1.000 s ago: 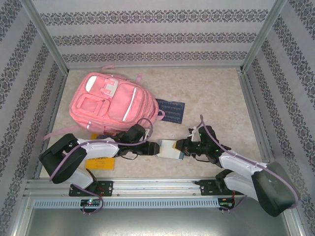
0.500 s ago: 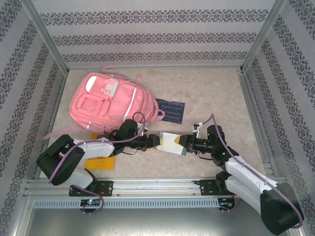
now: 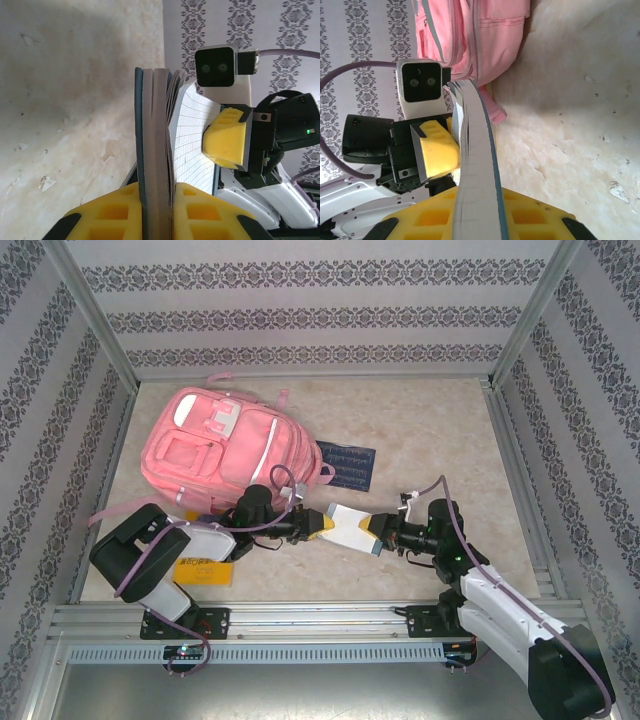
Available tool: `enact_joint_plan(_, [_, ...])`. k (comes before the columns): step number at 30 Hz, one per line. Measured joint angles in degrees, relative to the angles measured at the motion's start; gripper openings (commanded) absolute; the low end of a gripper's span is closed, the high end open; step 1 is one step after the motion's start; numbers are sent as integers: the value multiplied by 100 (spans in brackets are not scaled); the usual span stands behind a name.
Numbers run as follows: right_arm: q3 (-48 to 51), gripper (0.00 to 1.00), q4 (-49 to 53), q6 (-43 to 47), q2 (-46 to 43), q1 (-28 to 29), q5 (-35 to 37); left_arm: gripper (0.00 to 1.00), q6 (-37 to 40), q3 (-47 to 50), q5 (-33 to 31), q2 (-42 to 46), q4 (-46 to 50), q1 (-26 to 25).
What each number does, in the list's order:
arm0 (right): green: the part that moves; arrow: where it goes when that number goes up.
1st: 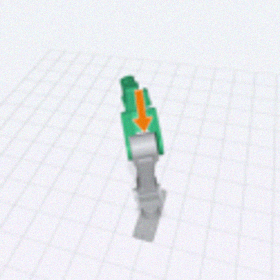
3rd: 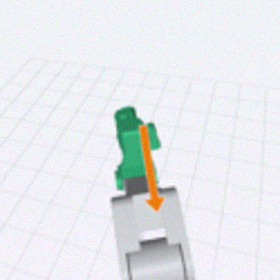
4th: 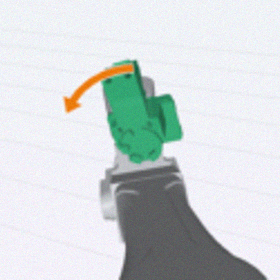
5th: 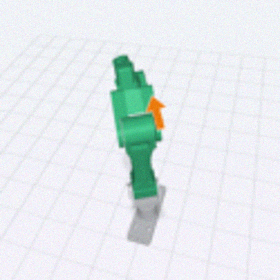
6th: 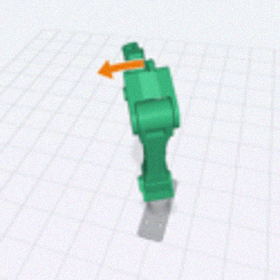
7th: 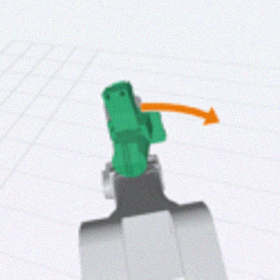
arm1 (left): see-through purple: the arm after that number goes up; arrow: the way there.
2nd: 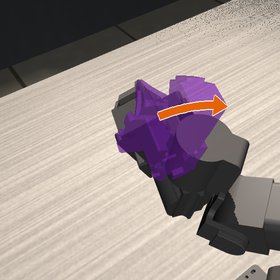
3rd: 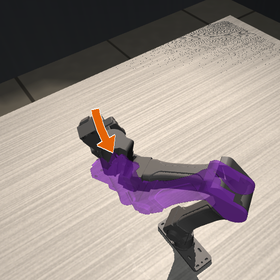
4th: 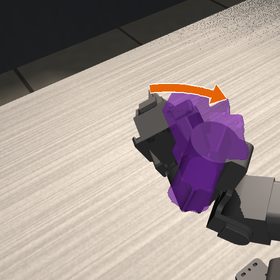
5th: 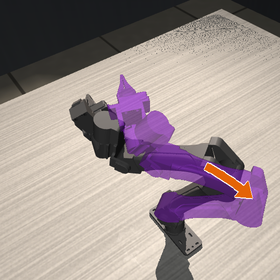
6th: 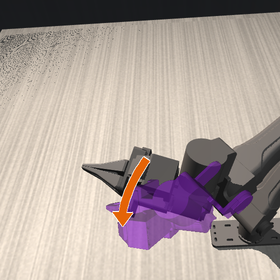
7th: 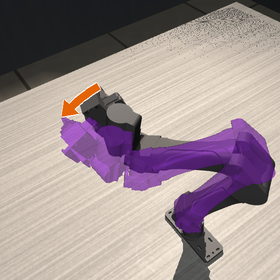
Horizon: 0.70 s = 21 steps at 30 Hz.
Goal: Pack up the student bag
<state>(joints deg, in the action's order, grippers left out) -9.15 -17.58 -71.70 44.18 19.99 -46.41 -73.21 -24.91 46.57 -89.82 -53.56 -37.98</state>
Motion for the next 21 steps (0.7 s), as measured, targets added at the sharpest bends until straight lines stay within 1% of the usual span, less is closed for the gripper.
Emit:
enact_joint_plan(3, [127, 30, -208, -199, -162, 4, 105, 7, -107, 72, -26, -15, -273, 15])
enact_joint_plan(6, [350, 32, -496, -498, -356, 85, 334, 7, -227, 168, -96, -98, -516, 22])
enact_joint_plan(11, [494, 32, -603, -793, -640, 531, 922, 6, -435, 251, -118, -417, -1045, 22])
enact_joint_plan(15, [494, 32, -638, -879, -660, 857, 1250, 6, -581, 256, -155, -562, -1379, 22])
enact_joint_plan(18, [494, 28, -713, -903, -588, 981, 1373, 6, -621, 262, -186, -586, -1451, 22])
enact_joint_plan(21, [494, 17, -752, -894, -544, 990, 1458, 6, -634, 262, -223, -577, -1462, 24])
